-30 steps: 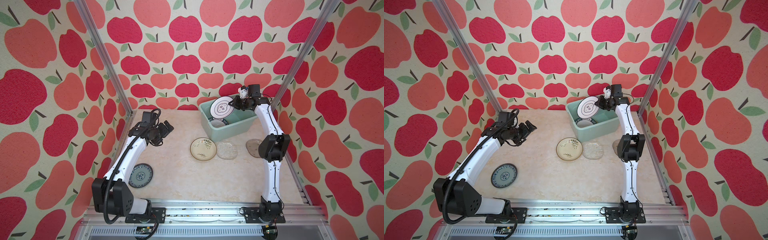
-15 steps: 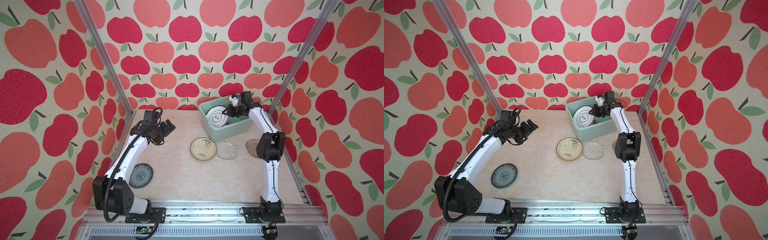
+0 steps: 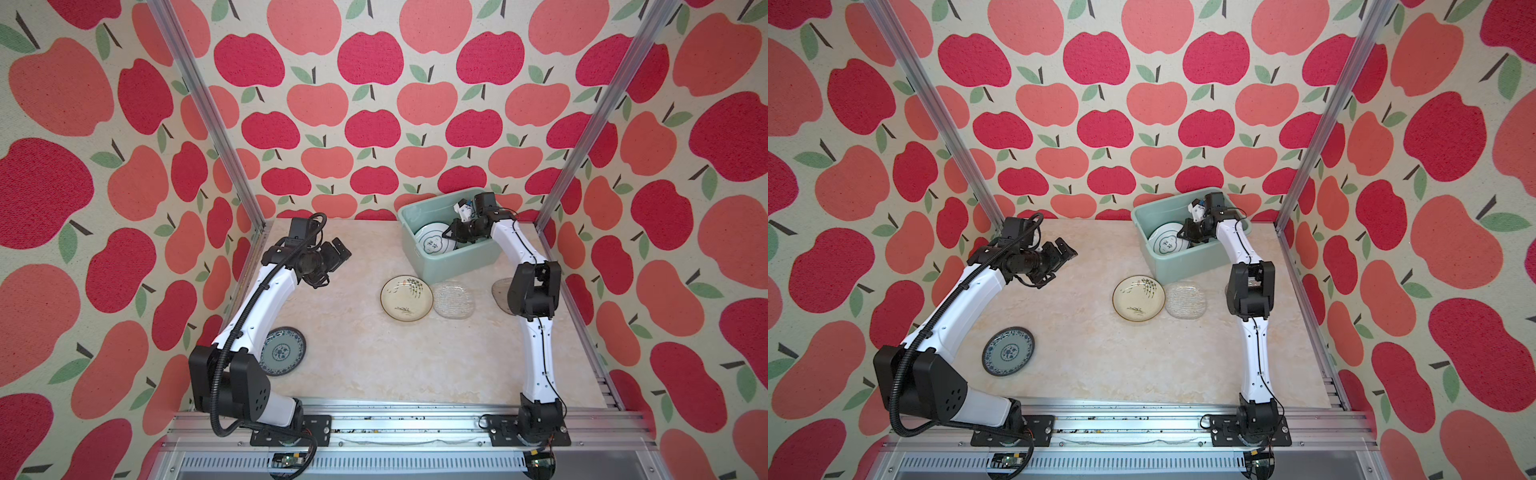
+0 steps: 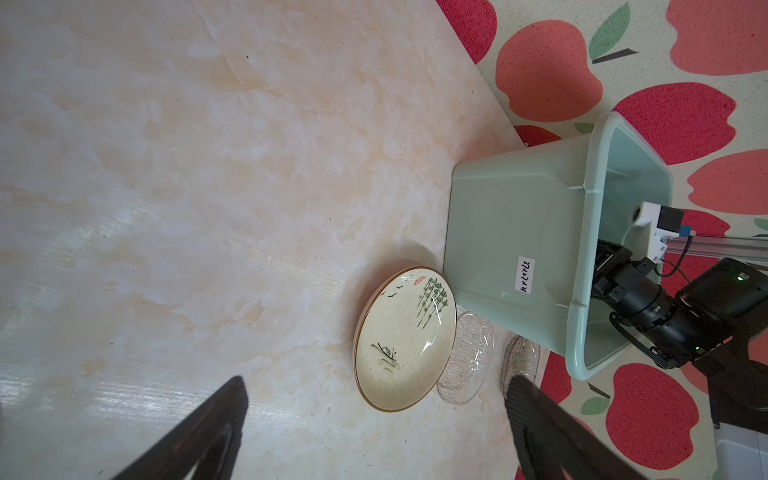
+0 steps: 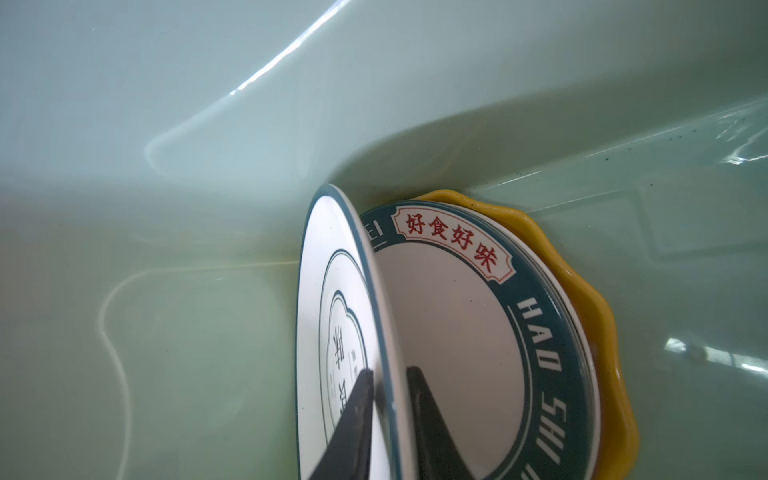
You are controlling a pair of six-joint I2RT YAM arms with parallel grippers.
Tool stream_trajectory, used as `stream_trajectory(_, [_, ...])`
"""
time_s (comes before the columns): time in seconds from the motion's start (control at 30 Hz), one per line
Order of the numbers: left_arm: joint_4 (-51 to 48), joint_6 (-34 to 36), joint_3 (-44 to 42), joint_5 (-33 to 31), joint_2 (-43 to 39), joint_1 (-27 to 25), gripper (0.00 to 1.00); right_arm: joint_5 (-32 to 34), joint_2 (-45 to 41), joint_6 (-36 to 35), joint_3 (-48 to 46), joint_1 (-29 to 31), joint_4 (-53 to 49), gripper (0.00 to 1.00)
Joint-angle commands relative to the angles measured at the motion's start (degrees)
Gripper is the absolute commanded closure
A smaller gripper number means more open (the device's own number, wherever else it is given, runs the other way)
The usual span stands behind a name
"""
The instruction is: Place the plates into the plastic bin on the countertop
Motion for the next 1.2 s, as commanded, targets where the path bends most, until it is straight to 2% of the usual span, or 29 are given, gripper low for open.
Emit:
stream_trajectory(0.0, [-2.2, 1.4, 1.9, -0.8, 0.9, -0.4, 0.01, 1.2, 1.8, -2.3, 1.5, 0.6, -2.7, 0.75])
stream_trajectory(0.1, [-2.5, 1.6, 2.1, -1.0, 1.1, -0.5, 0.01, 2.9, 2.3, -2.9, 2.0, 0.6, -3.6, 0.63])
stream_trajectory(0.2, [-2.7, 1.7, 2.5, -1.1, 1.4, -0.5, 0.01, 5.4, 2.6, -3.4, 2.4, 0.6, -4.8, 0.57])
stream_trajectory(0.47, [-3.6, 2.2, 3.9, -1.2, 1.7, -0.6, 0.01, 11.1, 2.0, -4.7, 2.8, 0.5, -6.1, 0.45])
stream_trajectory(0.8, [-6.8, 2.9, 4.8, -1.9, -1.0, -0.3, 0.01, 15.3, -3.0, -4.5, 2.8, -0.2, -5.5, 0.29])
stream_trajectory(0.97, [-15.9, 3.3, 7.7, -7.2, -4.2, 0.5, 0.01, 15.2, -7.7, -3.0, 2.6, -0.7, -4.5, 0.24])
stream_trajectory(1.17, [-37.7, -1.3, 13.9, -20.2, -7.5, 0.9, 0.01, 9.8, -17.0, 3.3, -0.4, -0.3, 0.6, 0.23])
